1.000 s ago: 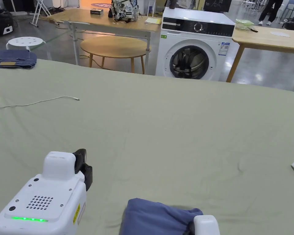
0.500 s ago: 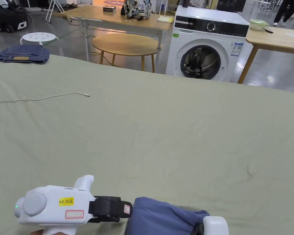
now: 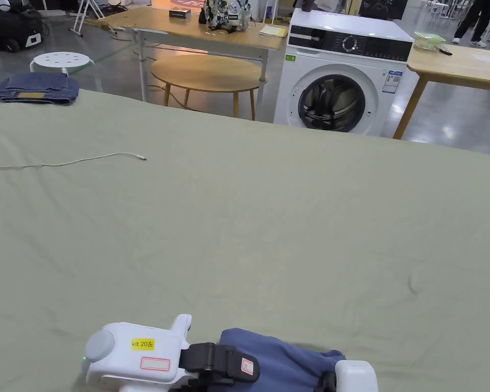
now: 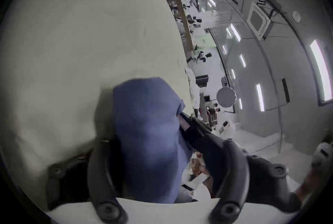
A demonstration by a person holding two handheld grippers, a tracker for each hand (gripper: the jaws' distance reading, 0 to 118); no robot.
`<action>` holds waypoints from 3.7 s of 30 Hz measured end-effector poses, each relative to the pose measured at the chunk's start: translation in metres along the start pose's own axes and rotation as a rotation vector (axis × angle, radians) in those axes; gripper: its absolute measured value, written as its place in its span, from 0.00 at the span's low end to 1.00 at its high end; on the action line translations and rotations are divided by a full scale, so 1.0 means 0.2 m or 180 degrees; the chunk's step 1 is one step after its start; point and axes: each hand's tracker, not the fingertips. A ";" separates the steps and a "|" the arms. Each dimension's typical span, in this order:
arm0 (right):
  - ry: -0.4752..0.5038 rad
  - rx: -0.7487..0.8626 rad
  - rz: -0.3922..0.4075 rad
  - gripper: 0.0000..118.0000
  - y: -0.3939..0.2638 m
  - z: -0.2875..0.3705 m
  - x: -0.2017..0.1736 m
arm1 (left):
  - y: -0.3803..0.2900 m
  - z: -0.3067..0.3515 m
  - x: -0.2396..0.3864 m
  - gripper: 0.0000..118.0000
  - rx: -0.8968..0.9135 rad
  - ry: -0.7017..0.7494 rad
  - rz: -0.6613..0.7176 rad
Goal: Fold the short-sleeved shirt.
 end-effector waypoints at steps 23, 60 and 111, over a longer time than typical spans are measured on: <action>-0.0007 0.0536 0.0066 0.00 0.30 0.12 -0.06 | 0.10 0.23 0.22 0.16 0.0296 0.0047 -0.0092; 0.0373 0.0529 0.0420 0.00 0.59 -0.06 -0.57 | 0.20 2.26 0.07 0.31 0.1864 0.2693 0.0621; -0.0380 0.1792 -0.0253 0.00 0.77 0.30 0.11 | 0.03 0.14 0.93 0.00 0.3135 0.2897 -0.2569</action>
